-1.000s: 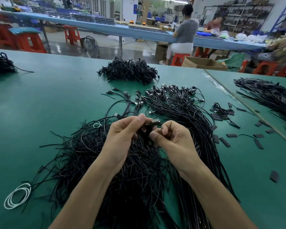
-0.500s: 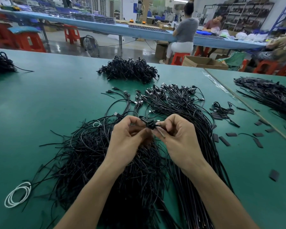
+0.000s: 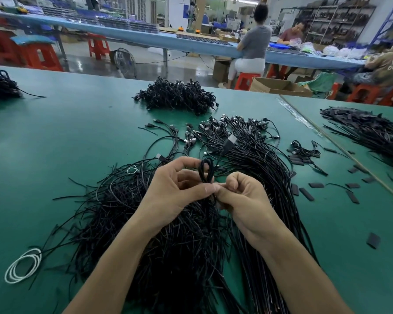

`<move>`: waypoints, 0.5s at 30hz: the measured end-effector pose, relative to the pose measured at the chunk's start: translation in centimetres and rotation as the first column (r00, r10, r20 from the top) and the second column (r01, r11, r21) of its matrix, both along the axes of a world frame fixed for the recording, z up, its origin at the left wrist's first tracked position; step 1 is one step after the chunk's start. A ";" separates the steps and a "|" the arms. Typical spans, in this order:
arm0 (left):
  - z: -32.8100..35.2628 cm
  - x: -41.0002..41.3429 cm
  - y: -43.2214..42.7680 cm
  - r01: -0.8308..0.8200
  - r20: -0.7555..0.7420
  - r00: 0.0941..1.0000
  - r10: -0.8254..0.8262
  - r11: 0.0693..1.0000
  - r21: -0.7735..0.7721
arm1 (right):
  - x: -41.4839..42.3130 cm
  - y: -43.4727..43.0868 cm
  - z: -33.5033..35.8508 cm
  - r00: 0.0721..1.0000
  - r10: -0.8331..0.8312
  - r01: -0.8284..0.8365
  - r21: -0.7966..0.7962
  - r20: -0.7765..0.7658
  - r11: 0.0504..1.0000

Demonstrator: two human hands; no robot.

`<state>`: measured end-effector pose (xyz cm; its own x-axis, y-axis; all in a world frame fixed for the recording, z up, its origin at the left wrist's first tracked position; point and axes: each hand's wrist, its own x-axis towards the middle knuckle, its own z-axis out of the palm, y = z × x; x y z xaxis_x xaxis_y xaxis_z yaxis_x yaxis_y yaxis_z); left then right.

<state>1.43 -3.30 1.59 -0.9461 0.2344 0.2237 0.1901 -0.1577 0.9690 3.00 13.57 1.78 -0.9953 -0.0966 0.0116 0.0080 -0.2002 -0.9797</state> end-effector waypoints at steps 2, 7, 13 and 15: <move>0.0 0.0 0.1 0.002 -0.029 1.000 -0.005 0.996 -0.085 | -0.1 0.3 -0.2 0.998 0.018 -0.015 -0.052 0.053 0.999; -0.5 -0.1 -0.2 -0.042 -0.087 0.996 0.023 0.973 -0.225 | -0.1 0.5 -0.8 0.997 -0.007 0.010 -0.038 0.075 0.999; -1.5 -5.1 -1.9 -0.456 0.089 0.876 0.474 0.874 -0.166 | -0.2 2.0 -1.7 0.998 -0.062 0.051 0.386 0.017 0.921; -1.6 -8.1 -3.3 -0.621 0.070 0.765 0.641 0.761 -0.187 | -0.1 2.9 -2.4 0.993 -0.120 0.107 0.589 -0.017 0.801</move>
<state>-6.71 -6.56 -0.04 -0.9077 -0.4053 0.1086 0.0749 0.0982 0.9923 2.93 16.48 -0.64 -0.9989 0.0357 -0.0304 0.0425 0.4135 -0.9095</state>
